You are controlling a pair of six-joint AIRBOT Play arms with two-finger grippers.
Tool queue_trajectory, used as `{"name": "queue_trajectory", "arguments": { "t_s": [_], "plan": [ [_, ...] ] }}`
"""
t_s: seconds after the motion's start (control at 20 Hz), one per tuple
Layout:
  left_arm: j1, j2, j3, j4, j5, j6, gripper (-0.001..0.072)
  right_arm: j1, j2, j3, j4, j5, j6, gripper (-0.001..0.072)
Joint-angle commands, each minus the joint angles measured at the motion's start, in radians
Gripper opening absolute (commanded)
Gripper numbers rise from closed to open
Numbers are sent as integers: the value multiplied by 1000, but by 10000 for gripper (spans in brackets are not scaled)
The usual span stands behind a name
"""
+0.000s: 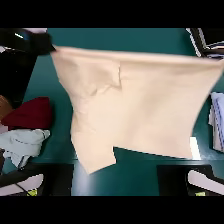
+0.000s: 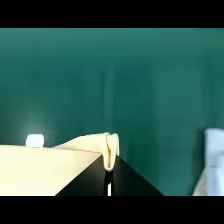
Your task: Fold the shirts.
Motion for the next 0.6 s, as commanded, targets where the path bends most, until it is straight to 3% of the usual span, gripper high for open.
{"name": "queue_trajectory", "arguments": {
  "t_s": [0.0,0.2,0.35,0.45,0.55],
  "plan": [
    [3,-219,-59,-6,95,63,24,61,-219,-56,7,-89,2,16],
    [3,-367,-58,0,350,74,24,68,-451,153,11,-121,2,16],
    [3,-378,-58,0,471,74,24,68,-519,274,11,-106,2,16],
    [3,-377,-58,1,425,75,24,68,-519,288,9,-56,2,16],
    [3,-377,-59,3,292,100,24,69,-518,286,8,28,2,16]
  ]
}}
